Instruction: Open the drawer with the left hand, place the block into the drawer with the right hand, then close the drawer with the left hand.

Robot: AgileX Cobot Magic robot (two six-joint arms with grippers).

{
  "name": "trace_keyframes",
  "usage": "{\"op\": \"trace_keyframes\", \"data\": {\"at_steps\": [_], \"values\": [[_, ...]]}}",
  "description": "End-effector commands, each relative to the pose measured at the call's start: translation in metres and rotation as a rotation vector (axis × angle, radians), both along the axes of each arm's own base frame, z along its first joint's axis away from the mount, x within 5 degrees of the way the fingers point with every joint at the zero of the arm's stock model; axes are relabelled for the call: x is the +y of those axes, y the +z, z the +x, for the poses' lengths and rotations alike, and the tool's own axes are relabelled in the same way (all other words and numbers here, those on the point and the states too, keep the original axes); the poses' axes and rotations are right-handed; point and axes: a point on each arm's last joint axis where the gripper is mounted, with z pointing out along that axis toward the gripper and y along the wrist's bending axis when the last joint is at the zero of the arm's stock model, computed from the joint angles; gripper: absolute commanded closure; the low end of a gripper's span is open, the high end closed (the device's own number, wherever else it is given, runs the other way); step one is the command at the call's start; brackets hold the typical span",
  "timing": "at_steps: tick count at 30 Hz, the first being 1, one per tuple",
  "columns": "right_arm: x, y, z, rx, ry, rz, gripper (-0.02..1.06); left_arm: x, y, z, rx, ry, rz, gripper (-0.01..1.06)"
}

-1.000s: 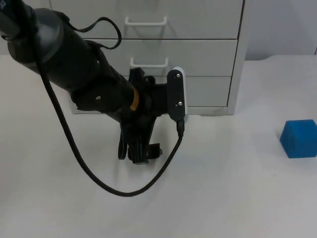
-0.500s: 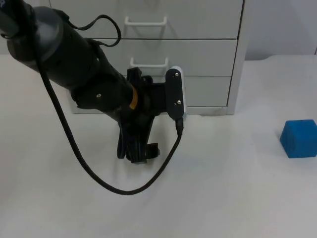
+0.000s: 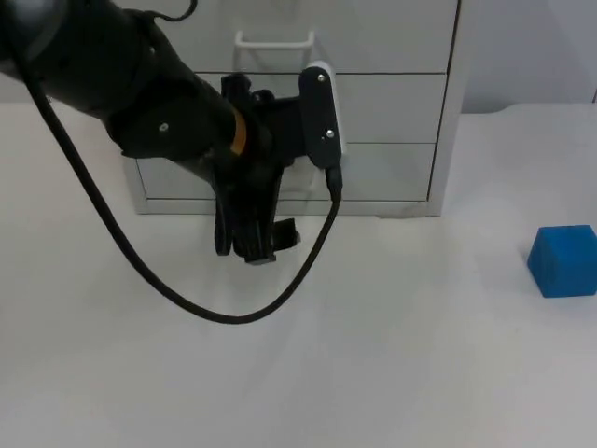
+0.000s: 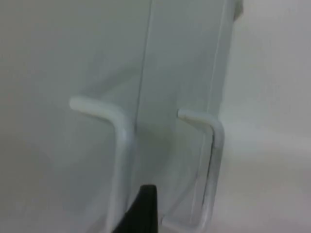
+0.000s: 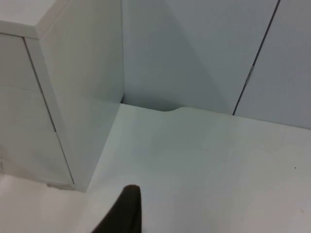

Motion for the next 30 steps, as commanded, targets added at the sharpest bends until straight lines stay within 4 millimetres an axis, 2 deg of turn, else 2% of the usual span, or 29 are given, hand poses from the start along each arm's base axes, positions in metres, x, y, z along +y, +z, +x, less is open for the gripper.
{"op": "trace_keyframes", "data": {"at_steps": [1, 7, 11, 14, 18, 21, 22, 25, 28, 29, 30], "values": [[0.0, 0.002, -0.001, -0.009, 0.002, -0.013, -0.01, -0.002, 0.016, 0.0, -0.048, -0.003, -0.073, 0.11], [-0.001, 0.002, -0.001, -0.006, 0.0, -0.025, -0.01, -0.007, 0.032, -0.007, -0.071, 0.002, -0.125, 0.11], [-0.002, 0.002, -0.001, -0.004, -0.002, -0.038, -0.01, 0.0, 0.043, -0.019, -0.08, 0.008, -0.152, 0.11], [-0.002, 0.002, -0.001, -0.004, -0.002, -0.038, -0.01, 0.014, 0.055, -0.031, -0.09, 0.077, -0.257, 0.11], [-0.002, 0.002, -0.001, -0.004, -0.002, -0.038, -0.01, 0.018, 0.067, -0.041, -0.158, 0.052, -0.318, 0.11], [-0.002, 0.002, -0.001, -0.004, -0.003, -0.034, -0.01, 0.019, 0.067, -0.044, -0.298, 0.028, -0.279, 0.11], [-0.002, 0.002, -0.001, -0.004, -0.003, -0.034, -0.01, 0.019, 0.067, -0.044, -0.298, 0.028, -0.279, 0.11], [-0.002, 0.002, -0.001, -0.004, -0.003, -0.034, -0.01, 0.021, 0.066, -0.04, -0.632, 0.107, -0.109, 0.11], [-0.002, 0.003, -0.001, -0.016, -0.005, -0.034, -0.01, 0.013, 0.058, -0.042, -0.594, 0.028, -0.121, 0.11], [-0.002, 0.003, 0.0, -0.023, -0.007, -0.034, -0.01, 0.006, 0.047, -0.048, -0.487, -0.055, -0.095, 0.11], [-0.002, 0.003, 0.0, -0.023, -0.007, -0.034, -0.01, 0.005, 0.042, -0.052, -0.435, -0.05, -0.099, 0.11]]}}
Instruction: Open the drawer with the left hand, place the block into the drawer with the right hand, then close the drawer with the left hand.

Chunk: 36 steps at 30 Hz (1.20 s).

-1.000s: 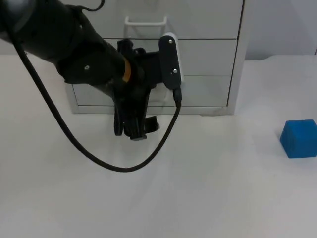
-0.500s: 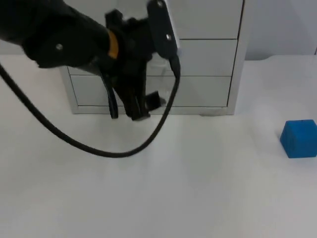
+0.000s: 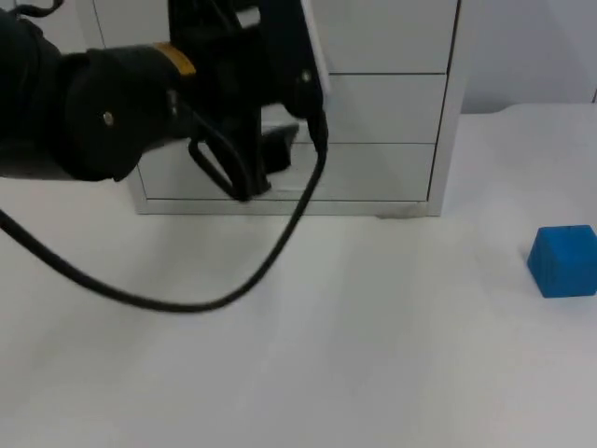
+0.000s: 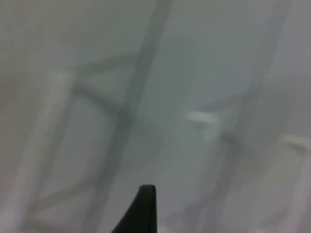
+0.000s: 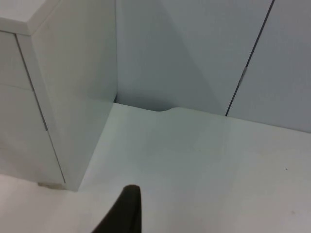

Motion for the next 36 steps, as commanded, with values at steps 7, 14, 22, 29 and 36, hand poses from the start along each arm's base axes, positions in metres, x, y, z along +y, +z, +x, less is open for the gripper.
{"op": "trace_keyframes", "data": {"at_steps": [7, 14, 22, 29, 36], "values": [[0.012, 0.002, -0.002, -0.01, 0.069, -0.055, -0.01, -0.004, -0.031, -0.004, 0.091, 0.002, -0.003, 0.11], [0.017, 0.002, -0.002, -0.011, 0.092, -0.058, -0.01, -0.017, -0.075, 0.004, -0.018, 0.026, 0.098, 0.11], [0.015, 0.002, -0.002, -0.013, 0.084, -0.075, -0.01, -0.02, -0.093, 0.008, 0.024, 0.044, 0.11, 0.11], [0.016, 0.002, -0.001, -0.018, 0.083, -0.071, -0.01, -0.011, -0.099, 0.024, 0.108, 0.024, 0.121, 0.11], [0.016, 0.003, -0.001, -0.019, 0.083, -0.071, -0.01, -0.011, -0.101, 0.027, 0.179, 0.015, 0.104, 0.11]]}}
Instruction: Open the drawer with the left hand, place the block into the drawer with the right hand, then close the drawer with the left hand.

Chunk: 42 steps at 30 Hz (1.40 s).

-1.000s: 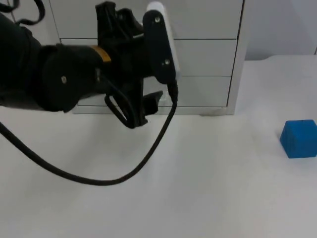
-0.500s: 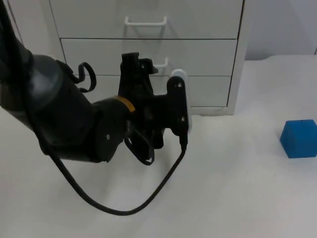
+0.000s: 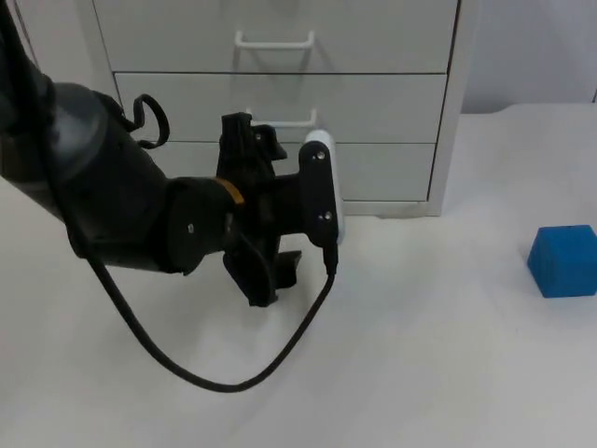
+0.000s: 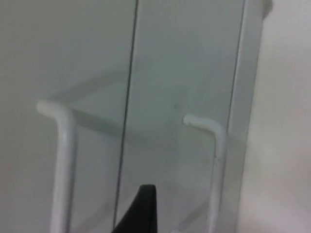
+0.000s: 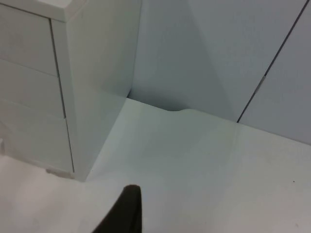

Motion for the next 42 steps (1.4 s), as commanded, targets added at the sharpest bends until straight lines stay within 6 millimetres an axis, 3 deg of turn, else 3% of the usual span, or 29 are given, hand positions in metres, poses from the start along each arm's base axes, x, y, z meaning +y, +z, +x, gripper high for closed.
{"op": "trace_keyframes", "data": {"at_steps": [1, 11, 15, 18, 19, 24, 28, 38, 41, 42], "values": [[0.001, 0.003, -0.001, -0.02, 0.004, -0.003, -0.01, -0.003, 0.004, 0.004, -0.011, 0.001, -0.023, 0.11], [0.0, 0.004, 0.0, -0.03, 0.001, -0.012, -0.01, -0.008, -0.019, 0.012, 0.037, -0.005, 0.006, 0.11], [-0.001, 0.004, 0.0, -0.028, -0.011, -0.012, -0.01, -0.004, -0.018, 0.015, 0.031, 0.019, -0.002, 0.12], [-0.001, 0.004, 0.0, -0.028, -0.011, -0.012, -0.01, 0.0, -0.017, 0.018, 0.017, 0.038, -0.009, 0.27], [-0.001, 0.004, 0.0, -0.028, -0.011, -0.012, -0.01, 0.0, -0.017, 0.018, 0.017, 0.038, -0.009, 0.27], [-0.001, 0.004, 0.0, -0.028, -0.011, -0.012, -0.01, 0.01, -0.016, 0.024, -0.002, 0.05, -0.006, 0.62], [-0.001, 0.004, 0.0, -0.028, -0.011, -0.011, -0.01, 0.013, -0.015, 0.027, -0.019, 0.055, -0.008, 0.72], [-0.001, 0.004, 0.0, -0.026, -0.012, -0.009, -0.01, 0.008, -0.013, 0.038, -0.015, 0.084, -0.034, 0.75], [-0.001, 0.004, 0.0, -0.026, -0.012, -0.009, -0.01, 0.009, -0.013, 0.039, -0.021, 0.09, -0.027, 0.83], [-0.001, 0.004, 0.0, -0.028, -0.012, -0.009, -0.01, 0.009, -0.012, 0.039, -0.025, 0.089, -0.023, 0.94]]}}
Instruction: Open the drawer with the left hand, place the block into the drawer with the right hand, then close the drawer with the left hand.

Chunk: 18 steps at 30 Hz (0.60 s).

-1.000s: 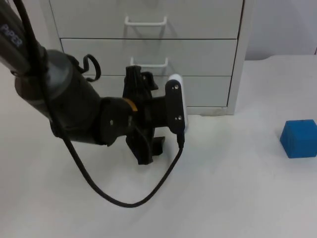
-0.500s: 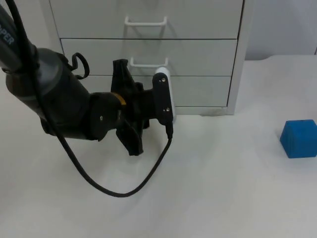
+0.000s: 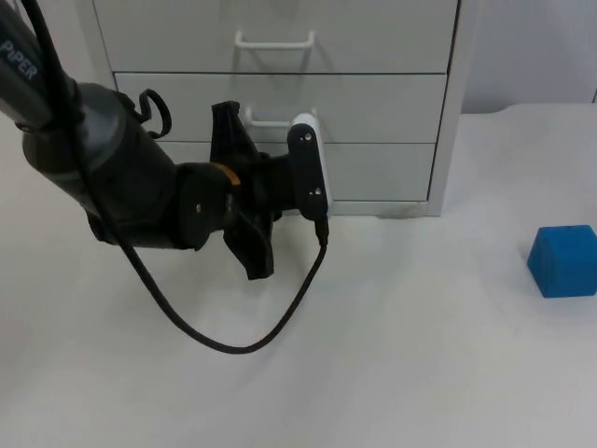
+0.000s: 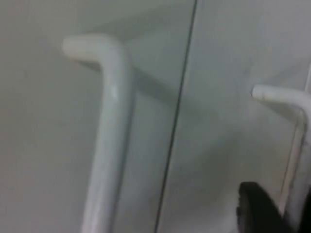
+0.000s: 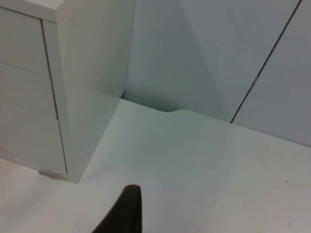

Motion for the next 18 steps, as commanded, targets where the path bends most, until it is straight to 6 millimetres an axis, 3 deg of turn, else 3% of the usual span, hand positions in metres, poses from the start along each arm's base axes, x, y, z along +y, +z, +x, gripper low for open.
{"op": "trace_keyframes", "data": {"at_steps": [1, 11, 18], "values": [[0.001, 0.003, 0.0, -0.02, 0.003, -0.001, -0.01, 0.0, 0.001, 0.001, 0.001, 0.03, -0.022, 1.04], [0.001, 0.003, 0.0, -0.02, 0.003, -0.001, -0.01, -0.009, 0.002, -0.005, 0.004, 0.029, -0.011, 1.05], [0.001, 0.004, 0.0, -0.029, 0.002, 0.0, -0.01, -0.01, -0.001, -0.022, 0.021, 0.001, 0.045, 1.05]]}}
